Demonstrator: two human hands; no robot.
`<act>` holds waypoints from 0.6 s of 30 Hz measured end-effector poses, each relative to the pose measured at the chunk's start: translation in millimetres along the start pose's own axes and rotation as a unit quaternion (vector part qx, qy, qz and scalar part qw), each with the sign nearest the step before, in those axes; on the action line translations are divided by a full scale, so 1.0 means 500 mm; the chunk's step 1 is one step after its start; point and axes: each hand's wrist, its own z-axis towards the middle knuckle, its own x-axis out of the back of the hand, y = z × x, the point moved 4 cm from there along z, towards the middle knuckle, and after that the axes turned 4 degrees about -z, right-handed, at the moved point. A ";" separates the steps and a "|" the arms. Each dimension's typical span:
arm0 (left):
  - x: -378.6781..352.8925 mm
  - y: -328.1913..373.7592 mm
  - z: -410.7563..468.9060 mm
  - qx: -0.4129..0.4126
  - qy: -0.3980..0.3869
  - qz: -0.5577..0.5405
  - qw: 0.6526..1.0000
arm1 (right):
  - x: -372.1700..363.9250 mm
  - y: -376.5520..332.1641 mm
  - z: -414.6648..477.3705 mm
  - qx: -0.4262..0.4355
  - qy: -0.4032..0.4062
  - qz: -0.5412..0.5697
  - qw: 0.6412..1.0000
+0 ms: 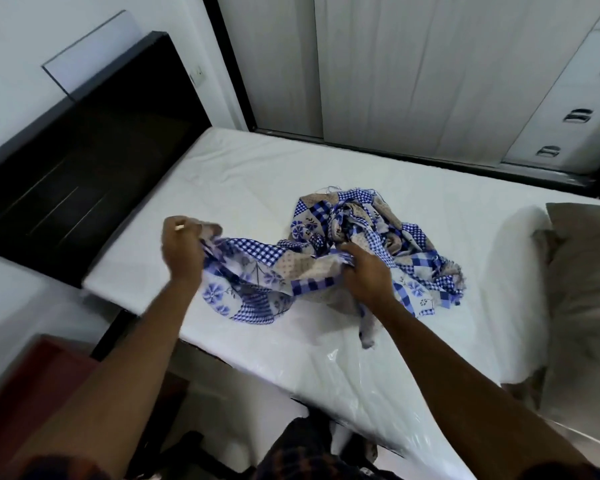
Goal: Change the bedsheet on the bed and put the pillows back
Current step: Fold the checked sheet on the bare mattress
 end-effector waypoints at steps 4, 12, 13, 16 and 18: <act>-0.153 -0.015 -0.107 -0.088 -0.324 0.089 0.938 | 0.036 -0.238 0.076 0.137 0.038 0.002 0.990; -0.162 0.048 -0.055 -0.215 -0.205 0.218 0.930 | 0.010 -0.196 0.125 0.184 0.023 -0.048 0.981; -0.153 0.053 -0.036 -0.201 -0.159 0.191 0.948 | -0.003 -0.181 0.130 0.181 0.012 -0.069 0.981; -0.103 0.049 0.044 -0.106 -0.026 0.124 0.986 | -0.022 -0.091 0.144 0.055 0.013 -0.041 0.998; -0.063 0.037 0.084 -0.032 0.040 0.082 0.995 | -0.030 -0.018 0.141 -0.056 0.014 0.011 0.998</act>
